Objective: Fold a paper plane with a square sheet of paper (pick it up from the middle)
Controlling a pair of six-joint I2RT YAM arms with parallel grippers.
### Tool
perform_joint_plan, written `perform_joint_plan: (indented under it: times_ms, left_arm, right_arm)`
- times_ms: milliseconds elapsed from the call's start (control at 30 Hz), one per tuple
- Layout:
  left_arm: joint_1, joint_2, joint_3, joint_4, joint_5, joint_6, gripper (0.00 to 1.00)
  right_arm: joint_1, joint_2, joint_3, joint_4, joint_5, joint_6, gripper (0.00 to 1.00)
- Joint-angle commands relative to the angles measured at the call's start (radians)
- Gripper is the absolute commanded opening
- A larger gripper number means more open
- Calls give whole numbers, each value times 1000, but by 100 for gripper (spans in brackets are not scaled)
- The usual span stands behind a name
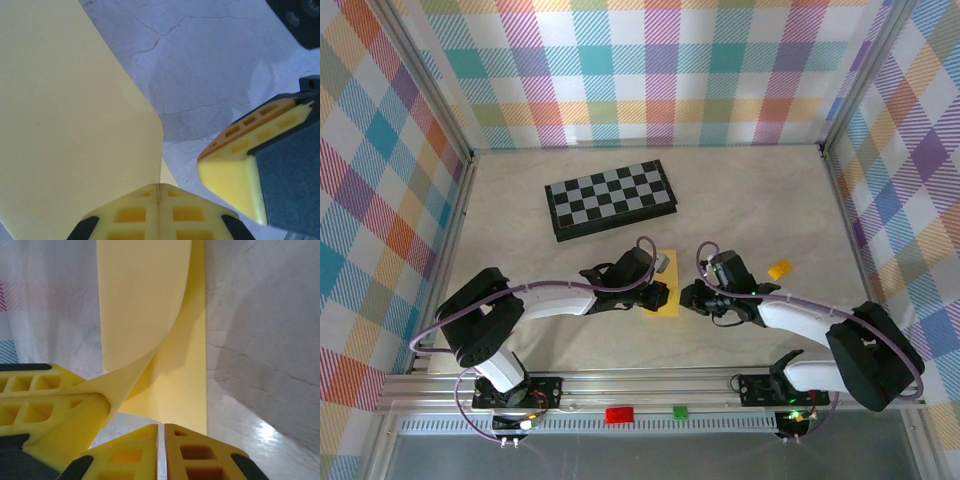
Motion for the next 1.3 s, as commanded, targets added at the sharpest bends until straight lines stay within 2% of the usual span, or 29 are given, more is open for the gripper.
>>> perform_joint_plan:
  times_ms: [0, 300, 500, 733, 1067, 1267]
  left_arm:
    - [10, 5, 34, -32, -12, 0, 0]
    - [10, 4, 35, -36, -14, 9, 0]
    - [10, 9, 34, -31, -13, 6, 0]
    - [12, 4, 31, -32, -27, 1, 0]
    - [13, 27, 19, 29, -1, -42, 0]
    - [13, 55, 15, 62, 3, -71, 0]
  right_arm:
    - [20, 20, 4, 35, 19, 53, 13]
    - [39, 61, -9, 74, 1, 74, 13]
    - [55, 145, 24, 105, -18, 67, 13]
    - [61, 237, 73, -55, 66, -21, 11]
    - [47, 174, 117, -224, 144, -128, 11]
    - [48, 159, 124, -150, 97, -97, 12]
